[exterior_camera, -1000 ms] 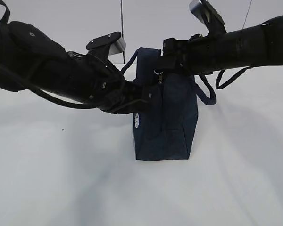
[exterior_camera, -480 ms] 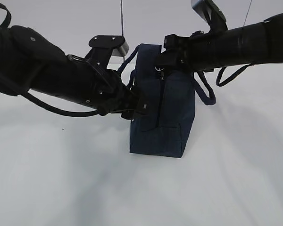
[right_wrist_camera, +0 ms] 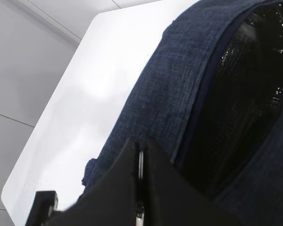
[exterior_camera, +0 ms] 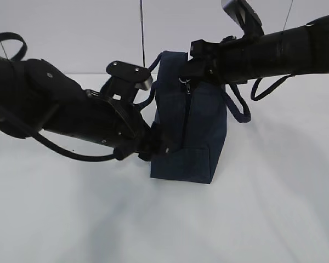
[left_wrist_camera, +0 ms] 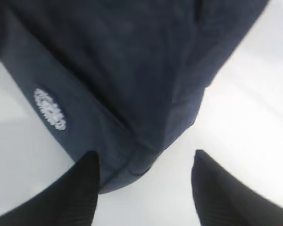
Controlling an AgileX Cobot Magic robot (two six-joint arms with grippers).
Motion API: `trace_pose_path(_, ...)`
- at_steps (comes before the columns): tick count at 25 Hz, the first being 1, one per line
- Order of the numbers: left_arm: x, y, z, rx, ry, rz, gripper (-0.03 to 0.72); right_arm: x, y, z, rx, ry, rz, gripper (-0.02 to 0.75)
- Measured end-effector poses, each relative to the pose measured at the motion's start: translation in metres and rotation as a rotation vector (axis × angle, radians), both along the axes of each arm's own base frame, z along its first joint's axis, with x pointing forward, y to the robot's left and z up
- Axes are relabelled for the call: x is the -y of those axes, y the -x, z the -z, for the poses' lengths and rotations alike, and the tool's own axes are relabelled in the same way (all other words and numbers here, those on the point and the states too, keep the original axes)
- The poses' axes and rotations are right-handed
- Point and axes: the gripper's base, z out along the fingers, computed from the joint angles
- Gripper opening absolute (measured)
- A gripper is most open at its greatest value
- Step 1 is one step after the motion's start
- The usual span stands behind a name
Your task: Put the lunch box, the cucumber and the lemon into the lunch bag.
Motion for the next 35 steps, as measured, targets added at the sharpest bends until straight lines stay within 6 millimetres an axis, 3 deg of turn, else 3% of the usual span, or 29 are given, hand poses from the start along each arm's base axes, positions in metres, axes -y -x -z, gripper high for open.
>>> trace_pose_path(4, 0.009, 0.004, 0.003, 0.060, -0.029, -0.008, 0.422, -0.001, 0.001, 0.000, -0.002, -0.006, -0.011, 0.007)
trace_pose_path(14, 0.009, -0.001, 0.021, 0.060, -0.073, -0.039, 0.405, -0.002, 0.002, -0.001, -0.004, -0.019, -0.035, 0.007)
trace_pose_path(22, 0.010, -0.001, 0.022, 0.056, -0.073, -0.041, 0.379, -0.002, 0.003, -0.002, -0.005, -0.019, -0.036, 0.007)
trace_pose_path(28, 0.010, 0.000, 0.023, 0.045, -0.068, -0.041, 0.264, -0.003, 0.003, -0.002, -0.005, -0.021, -0.040, 0.007)
trace_pose_path(35, 0.011, -0.001, 0.022, 0.046, -0.067, -0.039, 0.025, -0.003, 0.003, -0.002, -0.006, -0.023, -0.043, 0.007)
